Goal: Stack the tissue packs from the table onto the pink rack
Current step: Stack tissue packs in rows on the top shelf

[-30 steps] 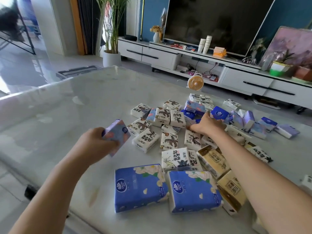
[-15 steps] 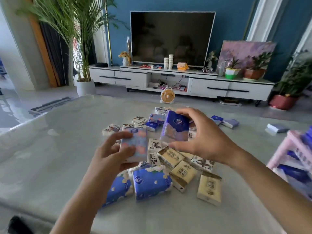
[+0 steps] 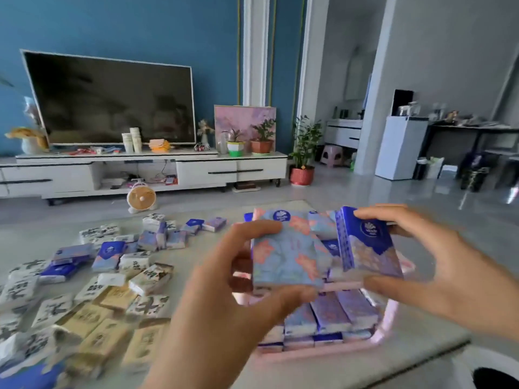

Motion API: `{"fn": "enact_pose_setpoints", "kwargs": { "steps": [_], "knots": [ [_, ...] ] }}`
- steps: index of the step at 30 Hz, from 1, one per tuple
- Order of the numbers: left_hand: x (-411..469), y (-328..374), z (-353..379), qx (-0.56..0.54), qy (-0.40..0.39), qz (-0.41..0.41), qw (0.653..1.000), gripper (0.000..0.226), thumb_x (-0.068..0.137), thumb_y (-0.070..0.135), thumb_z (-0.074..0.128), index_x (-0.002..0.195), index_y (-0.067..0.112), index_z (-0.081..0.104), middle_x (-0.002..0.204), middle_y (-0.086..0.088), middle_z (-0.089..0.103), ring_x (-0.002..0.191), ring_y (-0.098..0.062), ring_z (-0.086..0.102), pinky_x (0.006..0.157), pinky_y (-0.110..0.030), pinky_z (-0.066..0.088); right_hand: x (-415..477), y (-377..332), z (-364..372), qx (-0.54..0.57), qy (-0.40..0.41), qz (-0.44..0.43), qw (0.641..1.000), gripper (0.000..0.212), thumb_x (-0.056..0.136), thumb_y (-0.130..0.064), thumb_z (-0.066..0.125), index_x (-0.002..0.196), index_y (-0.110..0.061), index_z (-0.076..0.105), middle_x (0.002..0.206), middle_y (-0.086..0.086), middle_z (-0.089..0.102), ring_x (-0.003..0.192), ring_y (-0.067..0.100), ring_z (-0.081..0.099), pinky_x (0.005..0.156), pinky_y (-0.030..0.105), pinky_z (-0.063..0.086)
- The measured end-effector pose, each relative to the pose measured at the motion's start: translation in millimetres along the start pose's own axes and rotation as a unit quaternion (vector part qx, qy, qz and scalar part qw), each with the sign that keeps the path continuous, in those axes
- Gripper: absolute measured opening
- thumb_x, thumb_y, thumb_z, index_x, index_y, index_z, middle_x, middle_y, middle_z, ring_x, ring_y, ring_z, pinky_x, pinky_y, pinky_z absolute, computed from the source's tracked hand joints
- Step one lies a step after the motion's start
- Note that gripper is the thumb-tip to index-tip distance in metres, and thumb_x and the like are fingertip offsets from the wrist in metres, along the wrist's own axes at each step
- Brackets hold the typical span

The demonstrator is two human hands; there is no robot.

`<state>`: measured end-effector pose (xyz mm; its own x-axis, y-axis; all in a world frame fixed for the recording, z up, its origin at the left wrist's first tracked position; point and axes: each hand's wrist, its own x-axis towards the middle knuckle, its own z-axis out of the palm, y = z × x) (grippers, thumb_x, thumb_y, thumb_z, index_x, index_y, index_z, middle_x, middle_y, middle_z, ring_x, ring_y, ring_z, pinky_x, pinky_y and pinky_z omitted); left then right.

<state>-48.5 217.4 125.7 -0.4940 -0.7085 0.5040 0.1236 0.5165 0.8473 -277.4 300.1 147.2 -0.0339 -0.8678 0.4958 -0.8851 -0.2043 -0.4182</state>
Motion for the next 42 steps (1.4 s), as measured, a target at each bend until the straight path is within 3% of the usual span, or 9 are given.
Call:
{"fn": "enact_pose_setpoints", "kwargs": {
  "steps": [8, 11, 15, 20, 24, 31, 34, 36, 42],
  "knots": [
    [49, -32, 98, 0.156, -0.008, 0.053, 0.986, 0.048, 0.067, 0.044, 0.075, 0.108, 0.046, 0.051, 0.096, 0.021, 0.050, 0.089, 0.012, 0.045, 0.074, 0.002, 0.033, -20, 57, -49, -0.015, -0.058, 0.072, 0.996, 0.070, 0.052, -0.064, 0.070, 0.116, -0.044, 0.050, 0.120, -0.031, 0.051, 0.115, -0.013, 0.045, 0.091, -0.003, 0.028],
    [62, -50, 114, 0.287, -0.015, 0.114, 0.951, 0.052, 0.073, 0.057, 0.062, 0.119, 0.035, 0.053, 0.091, 0.012, 0.051, 0.089, -0.007, 0.045, 0.077, -0.009, 0.035, -11, 69, -48, -0.037, -0.076, 0.071, 0.994, 0.063, 0.060, -0.046, 0.076, 0.115, -0.044, 0.047, 0.123, -0.021, 0.050, 0.114, -0.011, 0.044, 0.093, 0.000, 0.029],
    [72, -71, 124, 0.448, 0.011, 0.180, 0.876, 0.054, 0.074, 0.065, 0.039, 0.107, 0.028, 0.060, 0.074, 0.006, 0.052, 0.070, -0.020, 0.049, 0.067, -0.026, 0.039, 3, 85, -42, -0.034, -0.090, 0.078, 0.992, 0.062, 0.070, -0.023, 0.081, 0.120, -0.036, 0.047, 0.125, -0.015, 0.048, 0.111, -0.010, 0.042, 0.093, -0.002, 0.025],
    [73, -73, 119, 0.510, 0.020, 0.192, 0.838, 0.052, 0.079, 0.063, 0.035, 0.087, 0.023, 0.066, 0.078, -0.002, 0.050, 0.074, -0.022, 0.039, 0.065, -0.032, 0.022, 12, 97, -31, -0.048, -0.124, 0.074, 0.988, 0.065, 0.074, -0.026, 0.076, 0.128, -0.036, 0.041, 0.131, -0.017, 0.041, 0.120, -0.005, 0.034, 0.092, -0.006, 0.019],
    [76, -78, 113, 0.544, -0.013, 0.176, 0.820, 0.052, 0.081, 0.059, 0.034, 0.089, 0.021, 0.067, 0.105, -0.011, 0.059, 0.094, -0.026, 0.043, 0.079, -0.037, 0.027, 16, 101, -29, -0.053, -0.156, 0.092, 0.982, 0.068, 0.078, -0.030, 0.072, 0.135, -0.037, 0.035, 0.135, -0.017, 0.034, 0.125, -0.005, 0.027, 0.092, -0.004, 0.018],
    [83, -73, 109, 0.571, -0.116, 0.085, 0.808, 0.059, 0.082, 0.061, 0.029, 0.103, 0.020, 0.066, 0.113, -0.011, 0.064, 0.102, -0.029, 0.063, 0.082, -0.044, 0.053, 20, 109, -22, -0.063, -0.173, 0.067, 0.981, 0.055, 0.083, -0.025, 0.068, 0.128, -0.042, 0.041, 0.132, -0.026, 0.032, 0.122, -0.016, 0.017, 0.088, -0.011, 0.008],
    [87, -66, 108, 0.586, -0.150, 0.047, 0.795, 0.091, 0.075, 0.076, -0.004, 0.144, 0.025, 0.026, 0.152, -0.010, 0.023, 0.141, -0.025, 0.022, 0.113, -0.047, 0.022, 20, 112, -18, -0.047, -0.160, 0.051, 0.985, 0.052, 0.083, -0.022, 0.067, 0.120, -0.049, 0.042, 0.136, -0.028, 0.028, 0.117, -0.032, 0.007, 0.087, -0.012, 0.005],
    [88, -64, 105, 0.581, -0.168, 0.033, 0.795, 0.099, 0.062, 0.076, -0.015, 0.148, 0.028, -0.001, 0.157, -0.001, -0.007, 0.144, -0.017, -0.009, 0.116, -0.041, -0.002, 23, 113, -16, -0.032, -0.163, 0.054, 0.985, 0.053, 0.082, -0.023, 0.069, 0.121, -0.048, 0.043, 0.140, -0.027, 0.025, 0.119, -0.032, 0.006, 0.090, -0.011, 0.006],
    [90, -61, 108, 0.590, -0.199, 0.004, 0.783, 0.096, 0.065, 0.072, -0.009, 0.148, 0.025, -0.003, 0.157, -0.001, -0.009, 0.144, -0.017, -0.011, 0.116, -0.042, -0.006, 32, 110, -2, 0.177, -0.141, 0.137, 0.964, 0.043, 0.090, -0.033, 0.050, 0.133, -0.037, 0.042, 0.148, -0.025, 0.026, 0.134, -0.012, 0.023, 0.113, 0.017, 0.020]
  ]
}}
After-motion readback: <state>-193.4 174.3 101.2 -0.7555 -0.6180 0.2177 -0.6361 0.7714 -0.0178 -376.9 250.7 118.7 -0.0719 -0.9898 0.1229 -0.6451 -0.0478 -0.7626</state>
